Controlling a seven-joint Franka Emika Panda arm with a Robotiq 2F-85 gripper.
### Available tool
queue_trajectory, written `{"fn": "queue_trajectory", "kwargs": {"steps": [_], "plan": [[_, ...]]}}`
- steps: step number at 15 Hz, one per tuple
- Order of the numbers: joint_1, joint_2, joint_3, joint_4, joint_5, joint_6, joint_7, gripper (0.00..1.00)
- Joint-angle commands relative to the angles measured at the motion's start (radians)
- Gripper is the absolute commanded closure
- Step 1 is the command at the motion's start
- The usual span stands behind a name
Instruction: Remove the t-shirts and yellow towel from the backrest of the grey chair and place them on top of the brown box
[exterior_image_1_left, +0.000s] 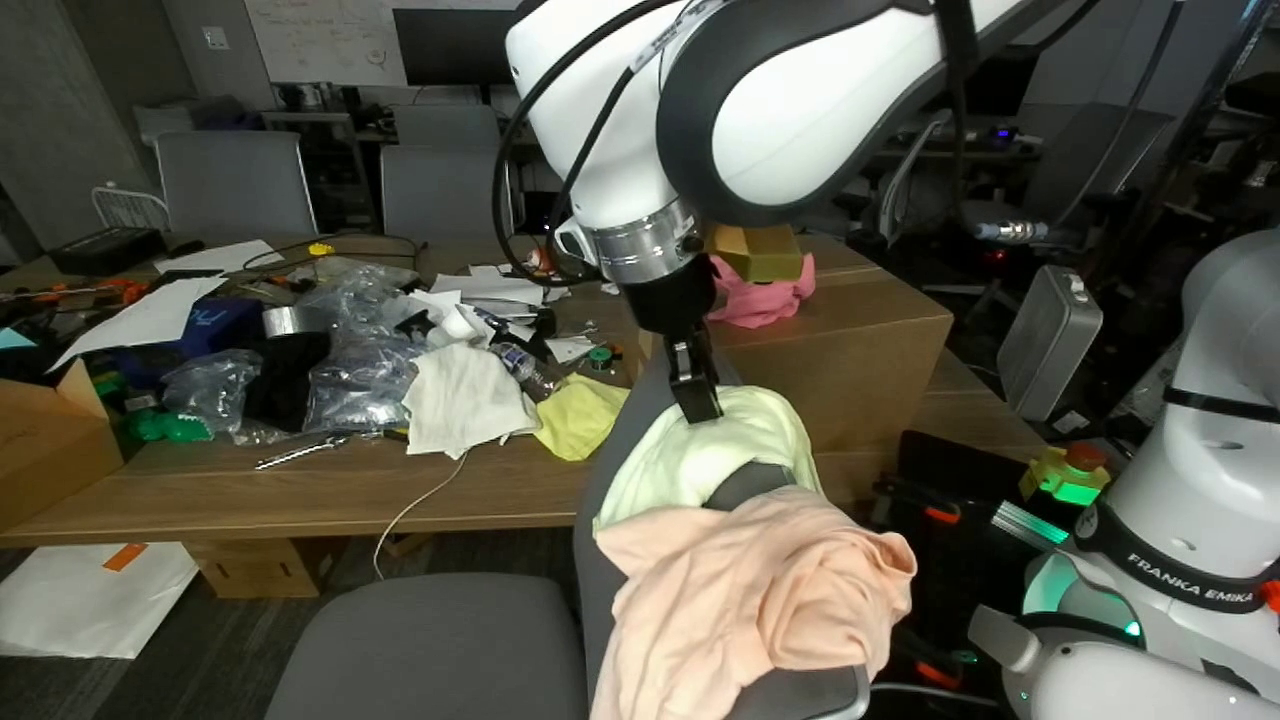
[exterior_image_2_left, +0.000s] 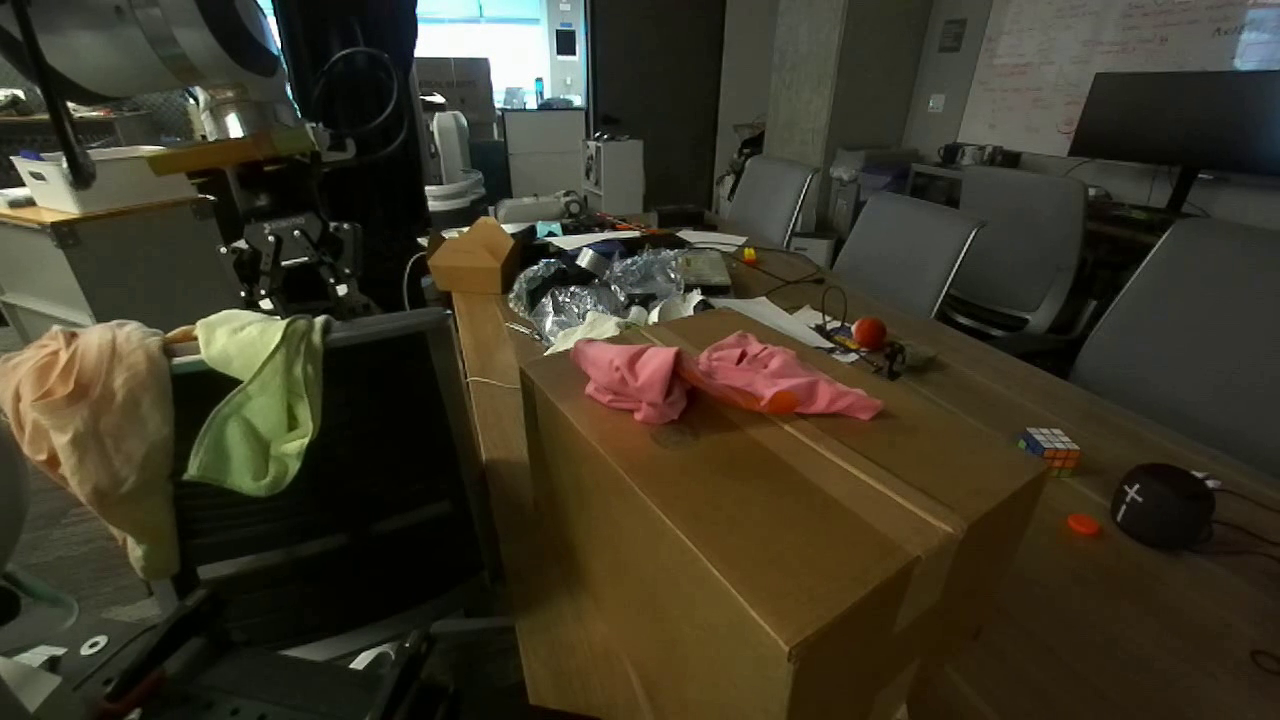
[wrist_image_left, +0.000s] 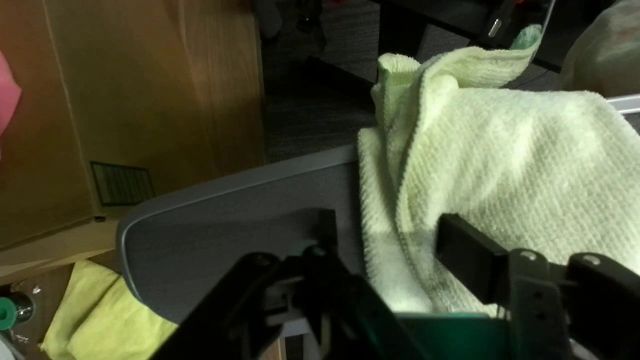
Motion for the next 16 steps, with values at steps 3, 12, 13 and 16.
{"fn": "queue_trajectory", "kwargs": {"steps": [3, 12, 13, 16], "plan": [[0.0, 0.044, -0.001, 0.039, -0.048, -0.003, 0.067, 0.92], [-0.009, -0.029, -0.017, 0.086, -0.148, 0.023, 0.225, 0.97], [-0.011, -0.039, -0.021, 0.096, -0.151, 0.024, 0.237, 0.97], [-0.027, -0.072, -0.032, 0.122, -0.159, 0.038, 0.277, 0.98]]}}
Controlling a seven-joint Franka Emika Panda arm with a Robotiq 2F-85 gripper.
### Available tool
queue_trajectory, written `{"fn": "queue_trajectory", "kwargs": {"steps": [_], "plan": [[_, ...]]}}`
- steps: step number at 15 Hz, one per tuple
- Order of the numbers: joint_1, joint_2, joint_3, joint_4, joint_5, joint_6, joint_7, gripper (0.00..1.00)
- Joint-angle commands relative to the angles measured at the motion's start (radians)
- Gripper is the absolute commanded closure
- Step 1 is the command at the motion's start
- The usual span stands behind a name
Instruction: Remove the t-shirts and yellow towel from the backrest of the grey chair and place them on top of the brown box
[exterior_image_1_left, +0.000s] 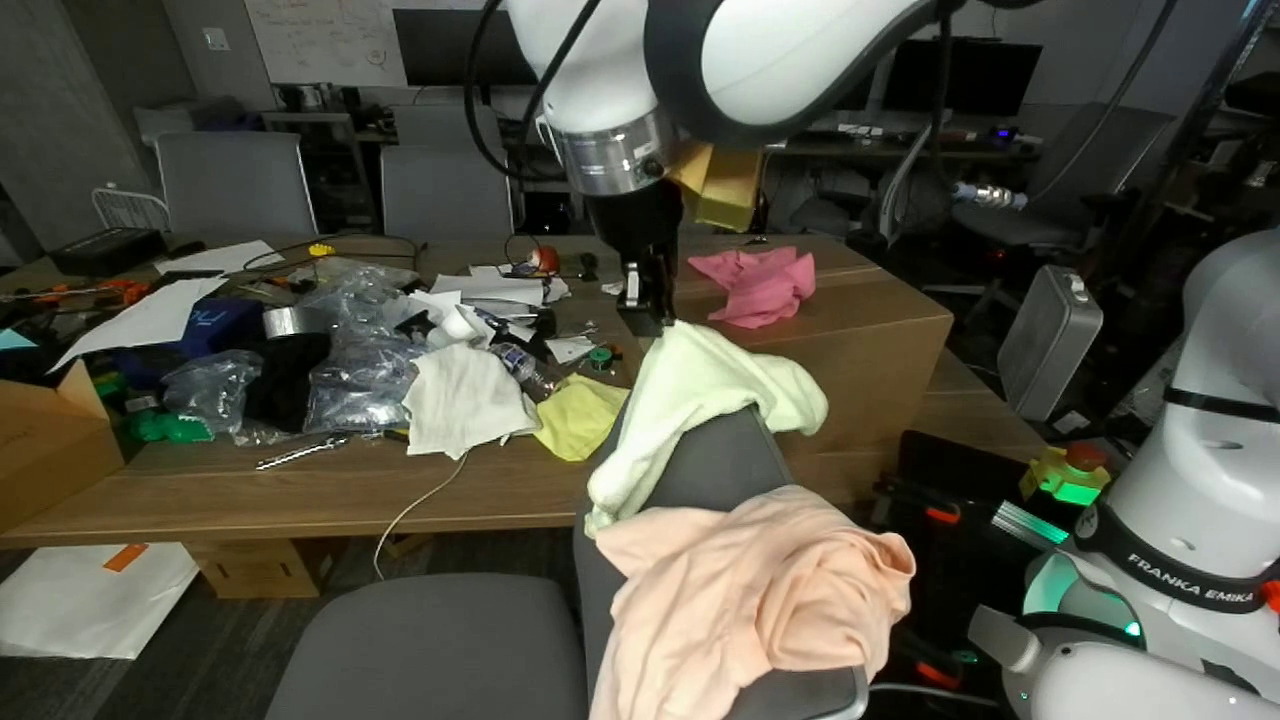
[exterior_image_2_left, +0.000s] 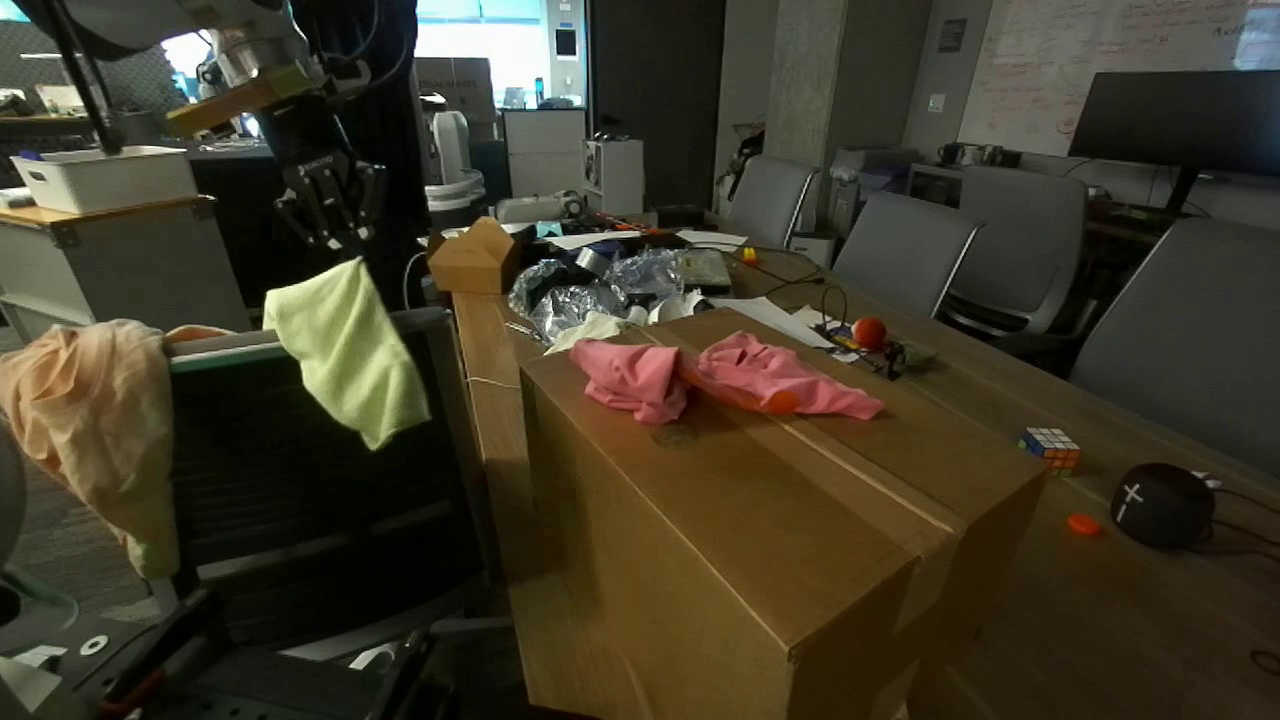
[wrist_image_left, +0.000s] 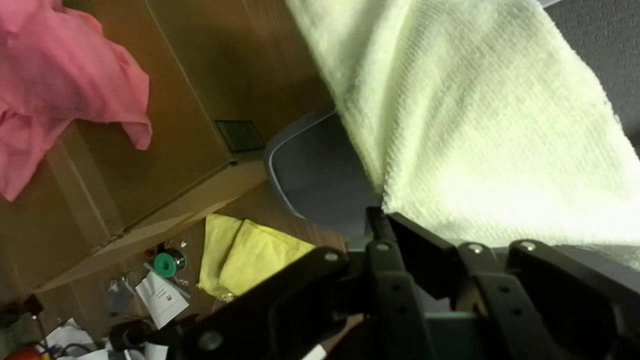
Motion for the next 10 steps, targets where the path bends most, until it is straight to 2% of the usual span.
{"fn": "queue_trajectory", "kwargs": {"steps": [1, 10], "plan": [[-0.024, -0.055, -0.011, 0.029, -0.018, 0.019, 0.054, 0.98], [-0.125, -0.149, -0.085, 0.139, 0.071, 0.009, 0.101, 0.97]]}}
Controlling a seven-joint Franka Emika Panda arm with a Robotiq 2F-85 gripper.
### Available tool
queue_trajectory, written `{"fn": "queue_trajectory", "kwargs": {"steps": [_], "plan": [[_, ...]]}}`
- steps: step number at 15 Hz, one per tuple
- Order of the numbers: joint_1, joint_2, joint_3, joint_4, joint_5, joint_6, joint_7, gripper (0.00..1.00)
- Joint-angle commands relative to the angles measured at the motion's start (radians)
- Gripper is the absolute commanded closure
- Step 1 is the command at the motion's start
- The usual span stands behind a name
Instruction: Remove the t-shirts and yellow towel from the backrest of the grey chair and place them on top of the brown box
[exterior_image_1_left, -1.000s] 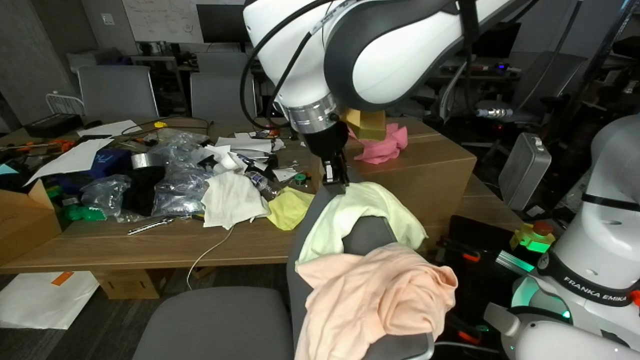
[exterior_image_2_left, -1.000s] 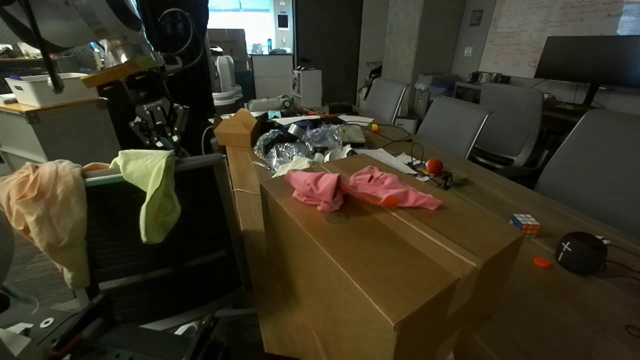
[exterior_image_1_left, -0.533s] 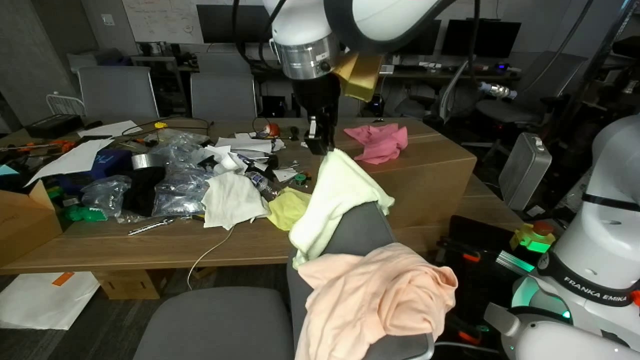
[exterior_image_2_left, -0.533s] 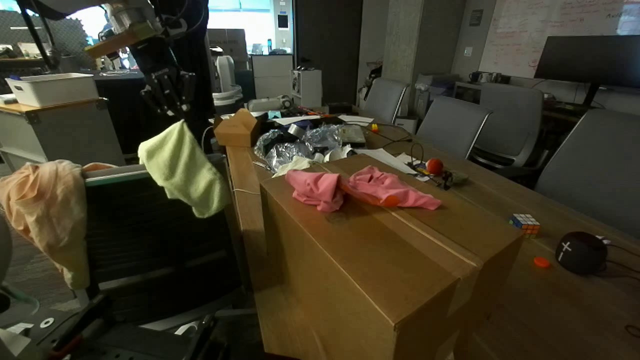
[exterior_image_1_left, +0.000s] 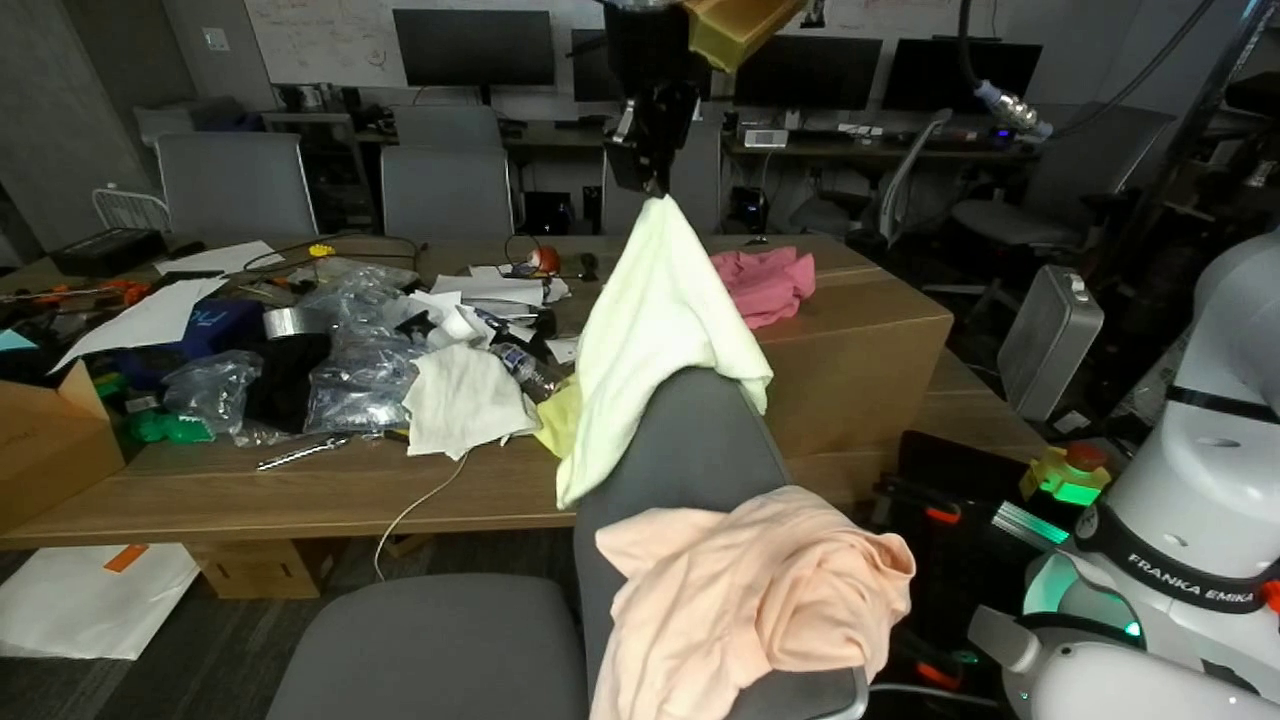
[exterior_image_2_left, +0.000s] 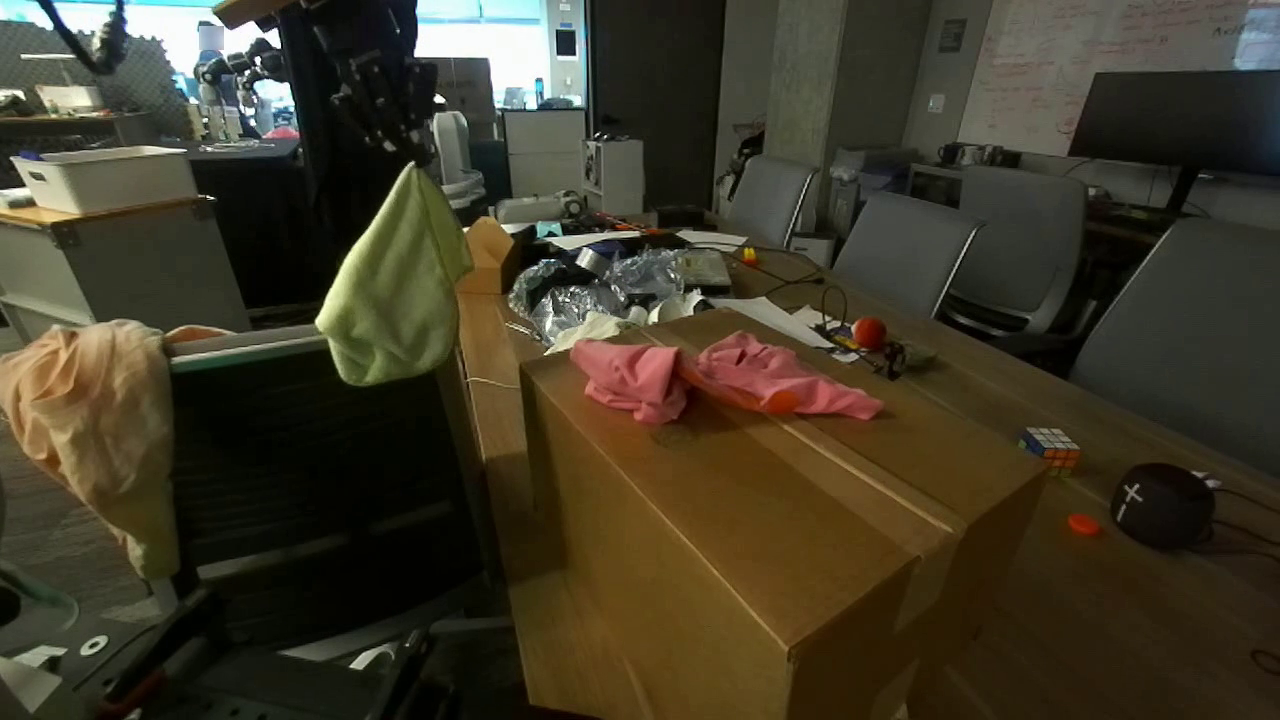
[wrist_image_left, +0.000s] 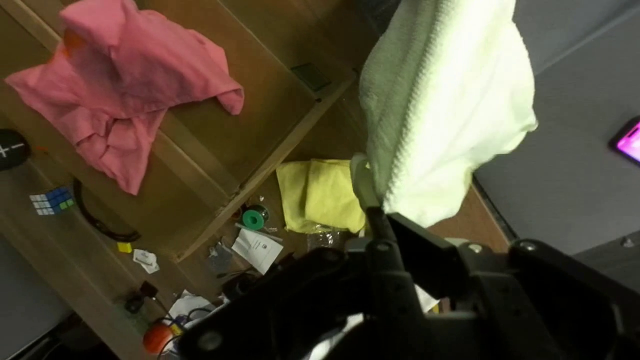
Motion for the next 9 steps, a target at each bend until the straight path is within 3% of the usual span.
{"fn": "queue_trajectory", "kwargs": {"steps": [1, 9], "plan": [[-0.047, -0.036, -0.034, 0.057, 0.062, -0.005, 0.02, 0.97], [-0.176, -0.063, -0.168, 0.136, 0.242, -0.009, 0.022, 0.97]]}}
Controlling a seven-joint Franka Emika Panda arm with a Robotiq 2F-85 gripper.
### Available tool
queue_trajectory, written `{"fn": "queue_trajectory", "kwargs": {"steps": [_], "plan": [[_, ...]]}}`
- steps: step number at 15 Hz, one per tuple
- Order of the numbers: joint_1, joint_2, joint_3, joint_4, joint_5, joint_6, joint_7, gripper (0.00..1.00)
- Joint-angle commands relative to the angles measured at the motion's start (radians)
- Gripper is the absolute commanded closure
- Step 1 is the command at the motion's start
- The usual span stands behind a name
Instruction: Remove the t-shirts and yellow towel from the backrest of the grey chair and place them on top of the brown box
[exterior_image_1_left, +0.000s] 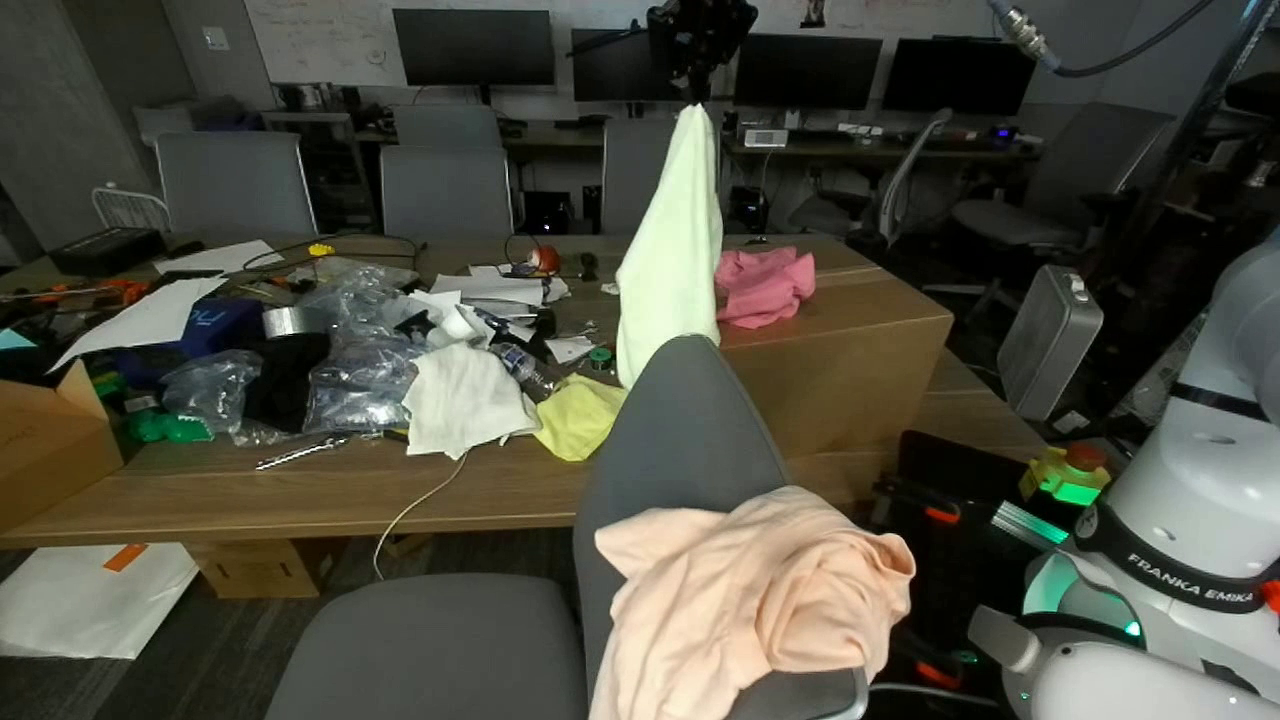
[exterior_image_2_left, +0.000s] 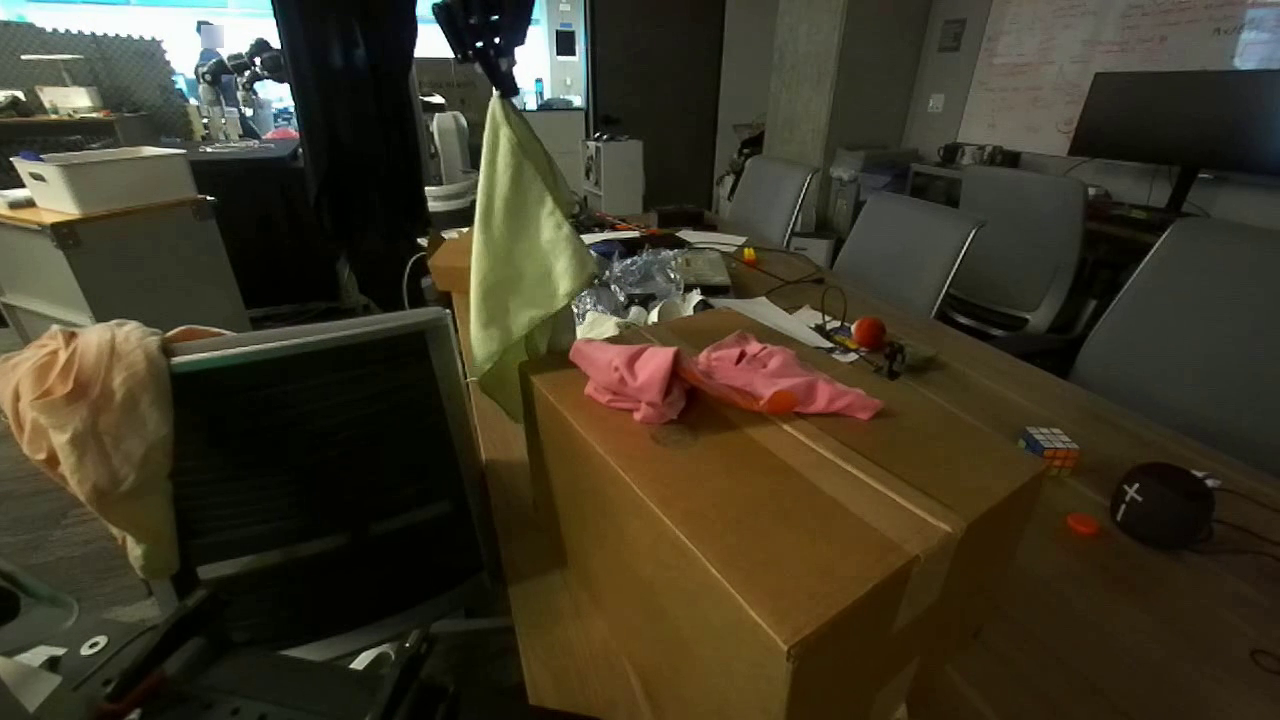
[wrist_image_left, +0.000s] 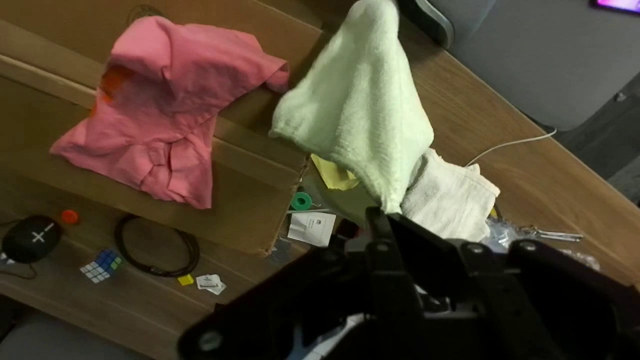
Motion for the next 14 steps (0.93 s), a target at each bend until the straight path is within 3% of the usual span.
{"fn": "queue_trajectory", "kwargs": {"steps": [1, 14], "plan": [[-0.053, -0.012, -0.058, 0.038, 0.102, -0.009, 0.001, 0.97], [-0.23, -0.018, -0.287, 0.065, 0.476, -0.012, 0.015, 0.98]]}}
